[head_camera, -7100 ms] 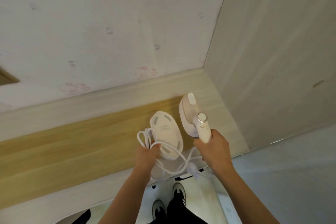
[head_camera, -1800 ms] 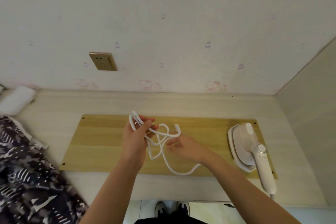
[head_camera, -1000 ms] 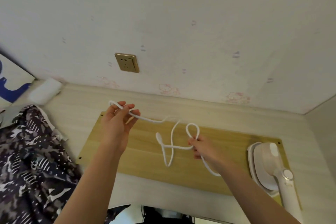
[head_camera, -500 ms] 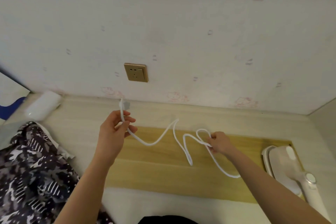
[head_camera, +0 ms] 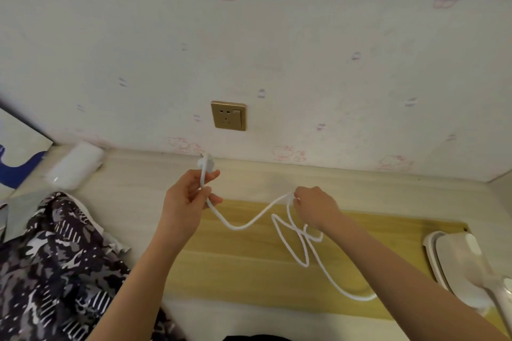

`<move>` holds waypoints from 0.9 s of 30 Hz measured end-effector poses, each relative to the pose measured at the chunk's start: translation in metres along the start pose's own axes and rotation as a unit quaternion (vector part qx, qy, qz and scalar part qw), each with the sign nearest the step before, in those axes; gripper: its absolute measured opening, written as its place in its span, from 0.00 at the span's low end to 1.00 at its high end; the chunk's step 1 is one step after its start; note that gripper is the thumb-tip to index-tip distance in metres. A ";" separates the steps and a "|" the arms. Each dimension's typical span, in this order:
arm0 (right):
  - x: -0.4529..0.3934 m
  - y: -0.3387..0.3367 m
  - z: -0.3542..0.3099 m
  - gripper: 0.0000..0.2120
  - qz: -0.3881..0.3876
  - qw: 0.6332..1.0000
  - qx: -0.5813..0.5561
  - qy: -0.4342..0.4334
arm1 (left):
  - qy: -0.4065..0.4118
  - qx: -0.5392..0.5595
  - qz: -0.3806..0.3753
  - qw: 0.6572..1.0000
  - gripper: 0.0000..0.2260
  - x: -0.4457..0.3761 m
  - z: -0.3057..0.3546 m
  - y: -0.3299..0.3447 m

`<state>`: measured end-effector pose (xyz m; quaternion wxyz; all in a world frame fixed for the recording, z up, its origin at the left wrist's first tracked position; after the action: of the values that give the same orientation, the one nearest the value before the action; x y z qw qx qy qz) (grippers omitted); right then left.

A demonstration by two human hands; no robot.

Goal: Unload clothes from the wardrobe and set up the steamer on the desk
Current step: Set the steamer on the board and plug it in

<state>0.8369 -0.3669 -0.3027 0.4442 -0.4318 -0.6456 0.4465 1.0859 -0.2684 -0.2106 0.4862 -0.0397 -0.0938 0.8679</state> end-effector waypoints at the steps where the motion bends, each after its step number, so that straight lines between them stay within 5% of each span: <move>1: -0.001 -0.004 -0.015 0.14 0.007 0.999 -0.040 -0.019 | 0.002 -0.001 -0.005 1.000 0.08 -0.001 0.000 0.000; 5: -0.002 -0.021 -0.070 0.15 0.028 0.982 -0.165 -0.086 | 0.006 -0.001 -0.029 1.000 0.09 -0.003 0.000 0.003; 8: -0.007 -0.024 -0.099 0.14 -0.013 0.950 -0.308 -0.049 | 0.025 -0.018 -0.054 0.998 0.10 -0.002 0.001 0.007; 10: -0.007 -0.014 -0.112 0.15 -0.099 0.873 -0.475 0.047 | 0.036 -0.033 -0.074 0.996 0.10 0.000 0.001 0.010; 12: -0.004 -0.002 -0.126 0.17 -0.185 0.751 -0.616 0.145 | 0.045 -0.044 -0.087 0.994 0.10 0.000 0.000 0.012; 16: -0.003 0.007 -0.147 0.16 -0.267 0.545 -0.765 0.215 | 0.052 -0.059 -0.114 0.990 0.11 0.002 -0.006 0.013; 23: -0.025 0.004 -0.148 0.13 -0.211 0.453 -0.837 0.222 | 0.007 -0.038 -0.105 0.994 0.12 -0.008 -0.023 0.000; 27: -0.044 -0.004 -0.137 0.07 -0.151 0.455 -0.850 0.218 | -0.028 -0.020 -0.084 0.996 0.15 -0.017 -0.032 -0.012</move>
<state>0.9778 -0.3830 -0.2786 0.0430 -0.5741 -0.6419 -0.5065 1.1103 -0.2725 -0.2393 0.5538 -0.0169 -0.1278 0.8226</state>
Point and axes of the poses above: each hand's wrist, its own x-axis away from the middle knuckle, its own y-axis out of the palm, z = x × y, the point moved 9 cm from there along -x, towards the middle knuckle, and after that the axes turned 12 degrees about z, right-handed, at the moved point
